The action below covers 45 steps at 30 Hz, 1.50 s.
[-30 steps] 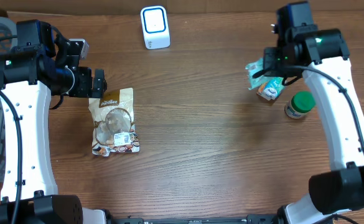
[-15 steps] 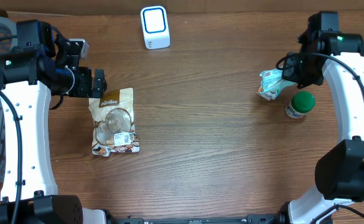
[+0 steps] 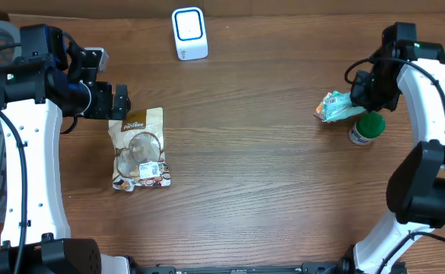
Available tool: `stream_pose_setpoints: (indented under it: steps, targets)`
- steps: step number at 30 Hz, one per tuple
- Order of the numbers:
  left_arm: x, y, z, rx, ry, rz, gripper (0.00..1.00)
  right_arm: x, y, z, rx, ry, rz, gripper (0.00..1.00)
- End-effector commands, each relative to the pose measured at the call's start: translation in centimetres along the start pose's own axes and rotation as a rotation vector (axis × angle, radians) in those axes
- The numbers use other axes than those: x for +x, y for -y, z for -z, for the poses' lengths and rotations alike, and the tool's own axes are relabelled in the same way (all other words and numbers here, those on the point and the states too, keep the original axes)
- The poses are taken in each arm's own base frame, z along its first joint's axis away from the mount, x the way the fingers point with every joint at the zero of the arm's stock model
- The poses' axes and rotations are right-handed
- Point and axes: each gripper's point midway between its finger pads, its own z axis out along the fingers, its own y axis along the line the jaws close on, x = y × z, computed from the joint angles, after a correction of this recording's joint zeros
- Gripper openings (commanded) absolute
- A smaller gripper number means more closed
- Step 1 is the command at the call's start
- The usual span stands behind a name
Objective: Scan the item barcode
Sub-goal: 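Carry the green packet right and set it beside the jar, then reach the right gripper left to the PanTree bread bag and grasp it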
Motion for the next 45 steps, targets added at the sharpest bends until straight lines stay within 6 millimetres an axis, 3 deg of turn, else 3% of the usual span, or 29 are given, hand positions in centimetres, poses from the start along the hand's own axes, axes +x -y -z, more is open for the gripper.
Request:
stream_pose_setpoints:
  steps: [1,2,4,5,12,19,24,29,32,39,45]
  targets:
    - [-0.6,0.2,0.9,-0.005,0.033,-0.028,1.00,-0.1,0.2,0.0,-0.009,0.002,-0.007,0.23]
    - [-0.6,0.2,0.9,-0.005,0.033,-0.028,0.99,-0.1,0.2,0.1,-0.009,0.003,-0.007,0.31]
    - [-0.6,0.2,0.9,-0.005,0.033,-0.028,1.00,-0.2,0.2,0.1,-0.009,0.004,-0.007,0.65]
    - [-0.6,0.2,0.9,-0.005,0.033,-0.028,1.00,-0.2,0.2,0.1,-0.009,0.006,-0.007,0.74]
    - [-0.6,0.2,0.9,-0.005,0.033,-0.028,0.99,-1.2,-0.2,2.0,-0.016,0.038,-0.005,1.00]
    - [-0.6,0.2,0.9,-0.005,0.033,-0.028,1.00,-1.7,-1.8,7.5,-0.042,0.076,0.021,1.00]
    - [-0.6,0.2,0.9,-0.005,0.033,-0.028,1.00,-1.1,-6.9,10.6,-0.243,0.079,0.080,1.00]
    - [-0.6,0.2,0.9,-0.005,0.033,-0.028,1.00,-0.9,-10.8,10.6,-0.400,0.075,0.129,1.00]
    - [-0.6,0.2,0.9,-0.005,0.033,-0.028,1.00,0.2,-13.2,10.2,-0.472,0.033,0.164,1.00]
    - [-0.6,0.2,0.9,-0.005,0.033,-0.028,1.00,4.3,-19.2,7.9,-0.495,-0.055,0.312,1.00]
    - [-0.6,0.2,0.9,-0.005,0.033,-0.028,0.99,8.2,-25.4,7.4,-0.511,-0.053,0.489,0.97]
